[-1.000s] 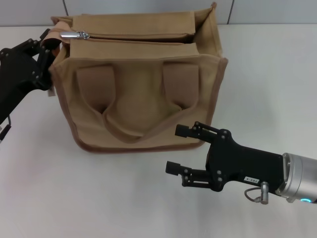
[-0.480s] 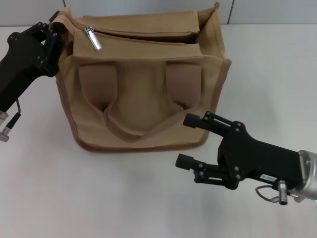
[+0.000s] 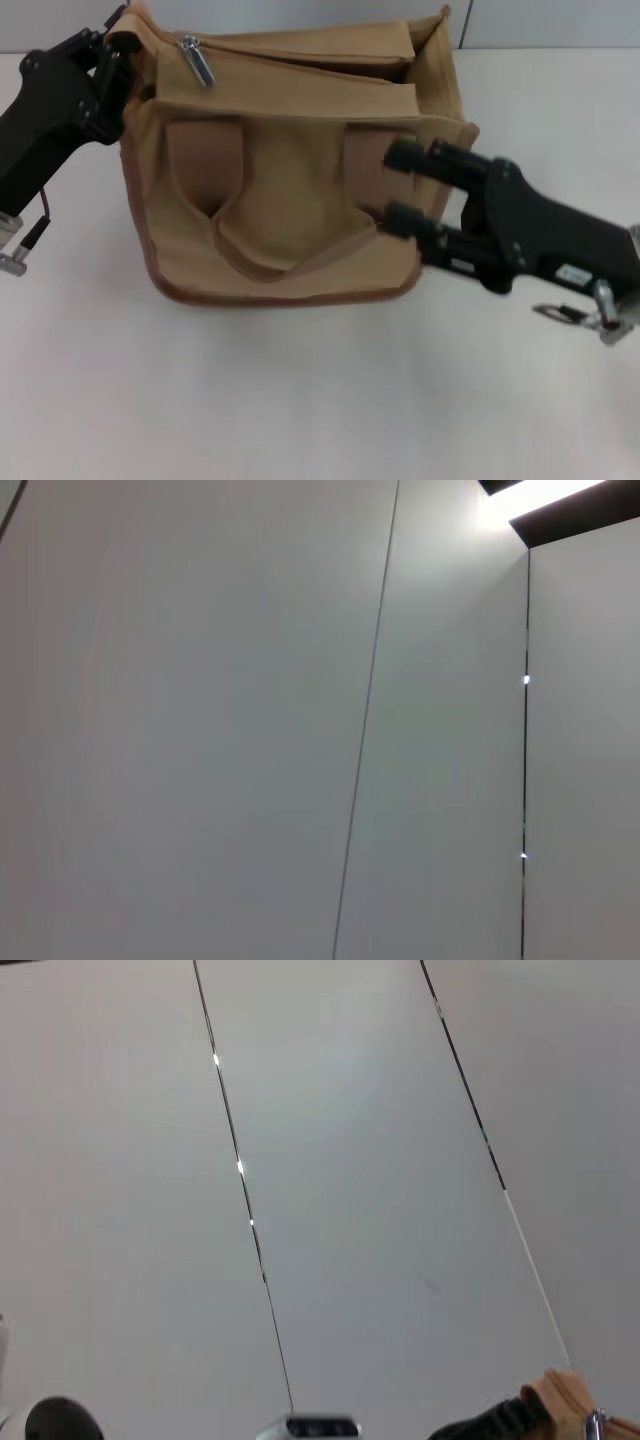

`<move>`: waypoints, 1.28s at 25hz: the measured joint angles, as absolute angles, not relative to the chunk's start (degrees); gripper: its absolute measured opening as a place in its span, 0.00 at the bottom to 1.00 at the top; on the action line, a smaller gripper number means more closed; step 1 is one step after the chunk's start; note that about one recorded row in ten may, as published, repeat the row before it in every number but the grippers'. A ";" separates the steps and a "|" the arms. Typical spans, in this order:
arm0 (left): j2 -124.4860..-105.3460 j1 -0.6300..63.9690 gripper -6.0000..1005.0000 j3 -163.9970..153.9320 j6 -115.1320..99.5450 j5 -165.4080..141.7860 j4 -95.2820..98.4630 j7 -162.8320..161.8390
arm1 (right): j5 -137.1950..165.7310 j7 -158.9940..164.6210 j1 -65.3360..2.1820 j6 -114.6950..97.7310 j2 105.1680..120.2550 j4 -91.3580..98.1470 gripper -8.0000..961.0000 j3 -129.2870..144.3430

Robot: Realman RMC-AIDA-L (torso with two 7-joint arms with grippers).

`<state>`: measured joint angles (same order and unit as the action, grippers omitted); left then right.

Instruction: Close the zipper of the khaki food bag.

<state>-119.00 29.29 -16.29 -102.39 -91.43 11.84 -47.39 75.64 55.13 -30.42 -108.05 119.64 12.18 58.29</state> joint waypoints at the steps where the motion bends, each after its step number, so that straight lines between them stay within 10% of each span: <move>1: -119.00 29.56 0.03 -16.27 -102.68 -91.43 11.78 -47.41 | 74.43 55.33 -30.94 -108.01 119.73 12.14 0.73 58.20; 8: -119.07 32.18 0.03 -16.33 -103.17 -91.43 10.57 -47.46 | 67.94 66.48 -34.42 -104.15 119.80 11.12 0.48 58.16; 32: -119.12 37.03 0.03 -16.70 -102.28 -92.00 7.53 -46.95 | 67.83 76.60 -43.29 -92.90 119.76 14.70 0.40 59.57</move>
